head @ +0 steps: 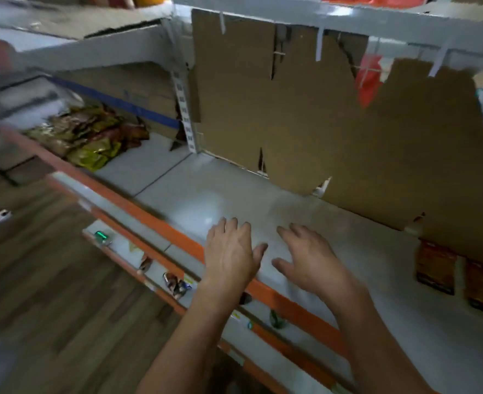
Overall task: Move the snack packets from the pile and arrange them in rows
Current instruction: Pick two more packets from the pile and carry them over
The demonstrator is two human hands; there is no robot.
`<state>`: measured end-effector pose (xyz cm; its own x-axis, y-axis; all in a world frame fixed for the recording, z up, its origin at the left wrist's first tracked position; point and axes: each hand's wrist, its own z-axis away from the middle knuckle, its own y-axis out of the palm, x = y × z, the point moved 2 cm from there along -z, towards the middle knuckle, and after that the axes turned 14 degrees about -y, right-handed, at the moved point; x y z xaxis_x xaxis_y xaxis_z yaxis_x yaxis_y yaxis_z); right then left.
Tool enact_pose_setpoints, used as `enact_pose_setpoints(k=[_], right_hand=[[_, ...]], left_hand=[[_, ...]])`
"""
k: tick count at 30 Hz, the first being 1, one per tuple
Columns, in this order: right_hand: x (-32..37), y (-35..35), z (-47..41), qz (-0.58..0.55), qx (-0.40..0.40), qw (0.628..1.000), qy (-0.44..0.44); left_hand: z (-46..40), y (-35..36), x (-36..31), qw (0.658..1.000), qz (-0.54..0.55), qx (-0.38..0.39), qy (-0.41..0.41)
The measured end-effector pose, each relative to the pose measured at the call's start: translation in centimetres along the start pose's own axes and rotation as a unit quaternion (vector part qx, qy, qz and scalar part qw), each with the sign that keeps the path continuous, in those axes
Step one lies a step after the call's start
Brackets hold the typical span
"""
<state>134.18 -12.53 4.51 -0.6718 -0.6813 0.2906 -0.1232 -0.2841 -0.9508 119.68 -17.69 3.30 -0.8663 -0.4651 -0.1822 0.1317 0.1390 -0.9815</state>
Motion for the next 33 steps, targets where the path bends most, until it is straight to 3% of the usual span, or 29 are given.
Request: enact_pose_setpoints(k=[11,16,24,33], right_hand=[[16.7,2.8,-10.8,0.024,0.043,0.971,-0.232],[25.5,4.8,-16.4,0.018,0.055,0.954,-0.293],[37.5,8.5,-25.6,0.004,0.081,0.947,-0.310],[46.4,10.3,-33.8,-0.008,0.071,0.945,-0.320]], left_hand=[[1.7,-4.3,18.9,0.973,0.002,-0.059,-0.221],[0.5,-5.8,28.4,0.953,0.005,-0.059,-0.298],[-3.6,-7.3,43.2,0.949,-0.030,-0.051,-0.310],[-8.2,-9.2,54.2,0.945,-0.012,-0.050,-0.323]])
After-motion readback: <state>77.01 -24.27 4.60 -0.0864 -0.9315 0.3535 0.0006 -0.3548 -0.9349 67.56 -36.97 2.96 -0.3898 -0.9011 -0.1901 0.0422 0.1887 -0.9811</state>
